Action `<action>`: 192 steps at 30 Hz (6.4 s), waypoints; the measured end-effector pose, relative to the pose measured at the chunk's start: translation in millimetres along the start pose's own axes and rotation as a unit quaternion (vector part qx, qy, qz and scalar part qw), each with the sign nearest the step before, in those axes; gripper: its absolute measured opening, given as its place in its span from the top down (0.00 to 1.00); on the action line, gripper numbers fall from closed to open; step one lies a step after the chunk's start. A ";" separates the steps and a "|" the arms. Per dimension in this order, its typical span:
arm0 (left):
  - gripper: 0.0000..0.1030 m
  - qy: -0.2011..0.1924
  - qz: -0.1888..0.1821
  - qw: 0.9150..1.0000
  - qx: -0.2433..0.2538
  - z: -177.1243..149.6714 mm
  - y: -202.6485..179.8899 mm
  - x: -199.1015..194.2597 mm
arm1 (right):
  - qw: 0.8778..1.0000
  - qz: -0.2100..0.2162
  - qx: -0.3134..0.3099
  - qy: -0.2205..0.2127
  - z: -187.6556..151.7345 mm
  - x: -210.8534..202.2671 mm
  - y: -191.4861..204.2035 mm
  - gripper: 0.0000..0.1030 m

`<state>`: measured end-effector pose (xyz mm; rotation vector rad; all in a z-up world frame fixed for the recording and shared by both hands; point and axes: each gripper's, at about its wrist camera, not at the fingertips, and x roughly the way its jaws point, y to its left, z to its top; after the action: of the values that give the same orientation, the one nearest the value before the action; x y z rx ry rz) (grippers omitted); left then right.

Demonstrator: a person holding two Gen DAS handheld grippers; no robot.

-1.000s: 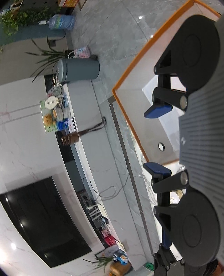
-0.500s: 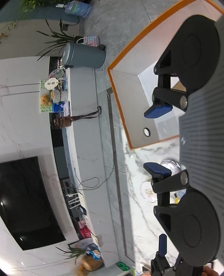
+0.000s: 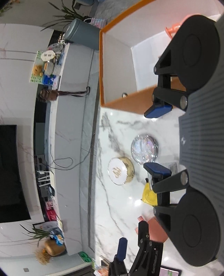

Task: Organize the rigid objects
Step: 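Grasp the pink cylindrical roll with left tool while right tool grasps clear cube box, then carry the pink roll with left tool while right tool carries clear cube over orange box, then open both tools to drop the pink roll and clear cube box inside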

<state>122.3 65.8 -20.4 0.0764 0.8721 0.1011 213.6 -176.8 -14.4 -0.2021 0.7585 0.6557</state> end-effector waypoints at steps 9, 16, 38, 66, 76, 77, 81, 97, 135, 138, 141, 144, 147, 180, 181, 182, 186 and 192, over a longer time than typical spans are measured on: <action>0.12 0.031 0.001 1.000 -0.006 -25.6 25.1 17.0 | 0.999 0.011 -0.033 0.039 -4.1 39.3 31.8 0.45; 0.12 0.044 -0.002 0.999 0.003 -37.3 30.3 26.7 | 0.997 0.025 -0.055 0.057 -3.7 57.6 53.0 0.45; 0.12 0.050 -0.028 0.998 -0.006 -39.6 34.4 50.3 | 0.990 0.020 -0.081 0.111 -16.9 102.4 69.8 0.45; 0.40 0.054 -0.048 0.997 -0.027 -35.8 33.4 40.1 | 0.990 0.035 -0.080 0.113 -13.8 98.7 67.9 0.55; 0.40 0.041 -0.048 0.998 -0.024 -26.5 24.9 22.5 | 0.991 0.036 -0.078 0.100 -9.5 81.4 66.1 0.55; 0.40 0.041 -0.047 0.998 -0.024 -25.7 24.3 21.1 | 0.992 0.036 -0.077 0.098 -9.1 79.3 65.7 0.55; 0.40 0.030 -0.041 0.998 -0.033 -20.5 22.1 11.7 | 0.992 0.037 -0.075 0.091 -7.2 71.0 63.0 0.55; 0.40 -0.023 -0.048 0.998 -0.025 10.8 -9.6 -25.4 | 0.998 0.027 -0.048 0.041 5.9 20.0 36.3 0.55; 0.40 -0.051 -0.092 0.988 0.112 100.9 -178.4 -35.5 | 0.993 -0.026 0.100 -0.059 -9.6 -84.8 -108.8 0.55; 0.40 -0.051 -0.099 0.986 0.123 109.2 -194.9 -30.1 | 0.991 -0.035 0.117 -0.060 -15.5 -89.1 -126.6 0.55; 0.40 -0.049 -0.104 0.985 0.132 116.5 -207.8 -24.0 | 0.988 -0.044 0.136 -0.061 -18.3 -90.3 -143.4 0.55; 0.40 -0.045 -0.109 0.983 0.139 123.5 -218.0 -15.3 | 0.985 -0.051 0.154 -0.060 -20.7 -88.9 -159.0 0.55; 0.40 -0.036 -0.116 0.983 0.141 128.0 -227.7 -4.5 | 0.982 -0.057 0.171 -0.055 -21.9 -84.1 -171.7 0.55; 0.40 0.053 -0.082 0.978 0.187 150.7 -268.4 112.7 | 0.945 -0.079 0.316 0.010 -23.4 8.7 -226.8 0.56; 0.40 0.055 -0.081 0.977 0.192 149.8 -269.4 115.2 | 0.945 -0.079 0.317 0.013 -23.0 12.2 -226.1 0.56; 0.40 0.057 -0.080 0.976 0.196 149.5 -270.6 117.5 | 0.945 -0.079 0.318 0.015 -21.9 15.4 -226.1 0.56; 0.40 0.064 -0.078 0.974 0.203 147.8 -272.1 124.9 | 0.943 -0.073 0.324 0.021 -20.4 26.5 -226.2 0.56; 0.40 0.074 -0.073 0.971 0.216 148.8 -274.3 133.5 | 0.937 -0.070 0.341 0.026 -19.6 41.5 -225.7 0.56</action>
<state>337.4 -194.2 -56.1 0.4151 1.0357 -0.2249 364.1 -341.8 -70.5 0.3634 0.9711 0.2239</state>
